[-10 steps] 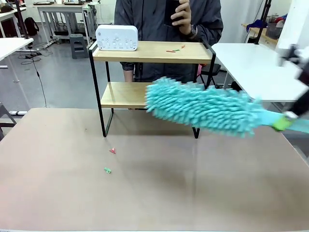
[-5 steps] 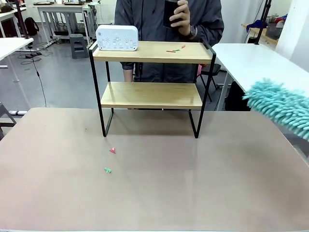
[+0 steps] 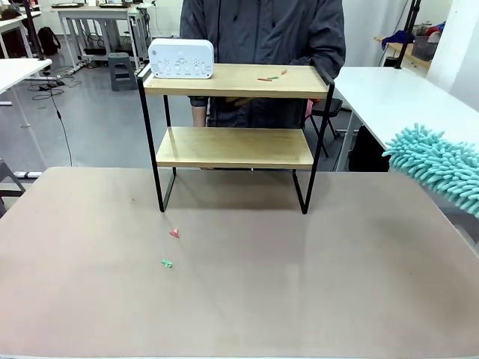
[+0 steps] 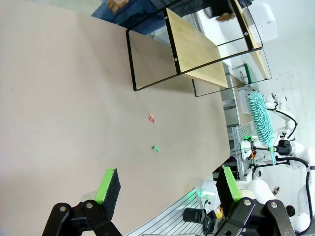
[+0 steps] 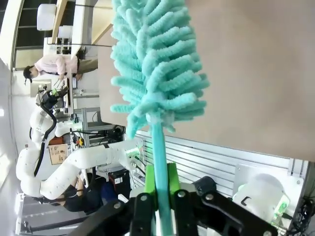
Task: Clean the shelf.
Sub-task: Clean the specific tier of the Shelf with the Duster once objects are removed, then clean the remaining tier of the Shelf with the Duster once objects are removed.
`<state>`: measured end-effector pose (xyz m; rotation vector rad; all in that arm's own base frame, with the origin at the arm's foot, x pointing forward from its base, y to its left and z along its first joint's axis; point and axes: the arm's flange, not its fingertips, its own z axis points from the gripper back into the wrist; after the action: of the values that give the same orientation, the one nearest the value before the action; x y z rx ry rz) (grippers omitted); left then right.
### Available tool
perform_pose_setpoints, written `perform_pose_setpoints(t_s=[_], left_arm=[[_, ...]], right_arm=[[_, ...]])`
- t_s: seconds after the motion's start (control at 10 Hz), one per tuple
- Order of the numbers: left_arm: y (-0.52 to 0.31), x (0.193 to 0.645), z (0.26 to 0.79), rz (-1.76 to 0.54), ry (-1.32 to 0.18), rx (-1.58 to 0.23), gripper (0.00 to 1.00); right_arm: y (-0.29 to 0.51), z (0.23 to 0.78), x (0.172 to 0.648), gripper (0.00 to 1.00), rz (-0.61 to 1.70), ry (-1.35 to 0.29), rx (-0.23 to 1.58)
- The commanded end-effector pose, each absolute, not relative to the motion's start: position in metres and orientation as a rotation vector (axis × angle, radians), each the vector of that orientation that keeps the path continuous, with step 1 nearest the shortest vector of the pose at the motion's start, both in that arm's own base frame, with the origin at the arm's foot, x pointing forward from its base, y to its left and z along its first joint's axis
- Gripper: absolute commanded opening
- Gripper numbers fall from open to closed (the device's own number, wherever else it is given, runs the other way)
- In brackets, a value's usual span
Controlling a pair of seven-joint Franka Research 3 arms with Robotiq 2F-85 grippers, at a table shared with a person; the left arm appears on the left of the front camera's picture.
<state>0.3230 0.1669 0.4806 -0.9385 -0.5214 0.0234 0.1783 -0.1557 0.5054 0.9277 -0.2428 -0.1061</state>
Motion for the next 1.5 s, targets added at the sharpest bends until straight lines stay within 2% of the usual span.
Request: perform_pose_setpoints(t_s=[0.0,1.4], left_arm=[[0.1659,0.3223,0.4805,0.002,-0.534,-0.94,1.0],[0.1659,0.3223,0.4805,0.002,-0.534,-0.94,1.0]], right_arm=[[-0.1584,0.5056,0.1749,0.12,-0.071,-0.25,0.929],[-0.1584,0.5056,0.1749,0.12,-0.071,-0.25,0.929]])
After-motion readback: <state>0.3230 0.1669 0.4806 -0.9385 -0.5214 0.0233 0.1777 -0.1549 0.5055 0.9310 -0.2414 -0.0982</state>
